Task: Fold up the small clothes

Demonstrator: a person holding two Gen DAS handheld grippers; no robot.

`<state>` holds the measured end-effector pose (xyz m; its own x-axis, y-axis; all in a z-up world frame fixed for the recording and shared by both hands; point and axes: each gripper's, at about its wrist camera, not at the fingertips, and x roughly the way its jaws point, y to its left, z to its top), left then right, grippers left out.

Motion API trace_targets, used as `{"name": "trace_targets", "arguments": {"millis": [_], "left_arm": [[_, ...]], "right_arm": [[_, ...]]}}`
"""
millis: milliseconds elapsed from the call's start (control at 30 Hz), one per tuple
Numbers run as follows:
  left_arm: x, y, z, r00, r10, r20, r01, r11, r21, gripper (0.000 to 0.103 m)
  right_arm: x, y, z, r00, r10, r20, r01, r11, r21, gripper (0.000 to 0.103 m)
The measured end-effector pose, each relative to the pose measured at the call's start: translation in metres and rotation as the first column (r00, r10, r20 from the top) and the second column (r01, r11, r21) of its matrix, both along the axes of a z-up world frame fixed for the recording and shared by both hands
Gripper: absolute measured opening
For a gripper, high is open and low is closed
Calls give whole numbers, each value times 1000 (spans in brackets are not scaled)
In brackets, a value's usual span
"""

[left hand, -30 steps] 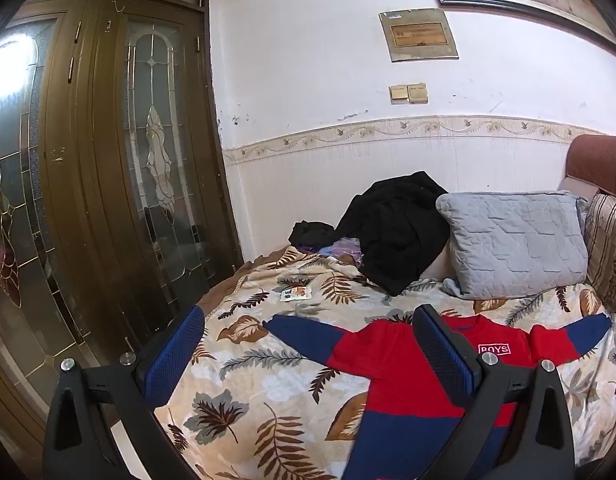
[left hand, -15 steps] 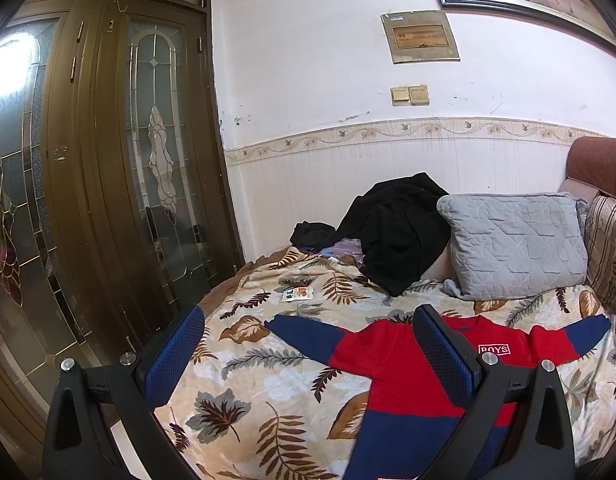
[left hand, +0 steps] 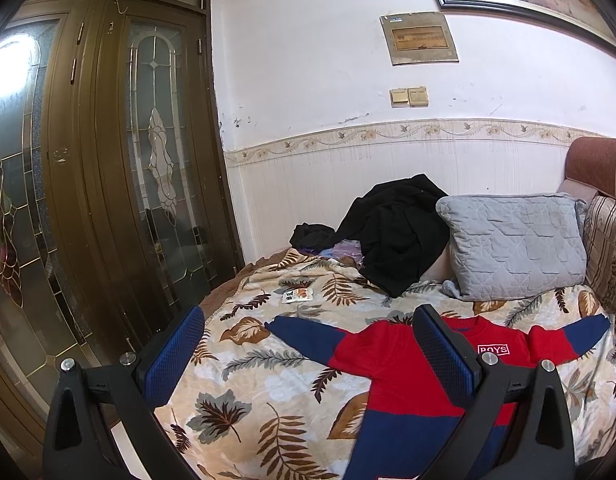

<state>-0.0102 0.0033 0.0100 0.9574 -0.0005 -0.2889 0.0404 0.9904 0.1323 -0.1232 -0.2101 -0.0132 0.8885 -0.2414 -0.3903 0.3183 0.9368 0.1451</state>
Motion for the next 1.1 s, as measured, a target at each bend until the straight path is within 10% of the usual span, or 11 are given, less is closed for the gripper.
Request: {"name": "trace_targets", "arguments": {"millis": [1100], "left_arm": [[6, -8, -7, 1000, -12, -19, 12, 1000, 18, 103]], "right_arm": [[3, -8, -7, 1000, -3, -17, 3, 1000, 19, 103]]}}
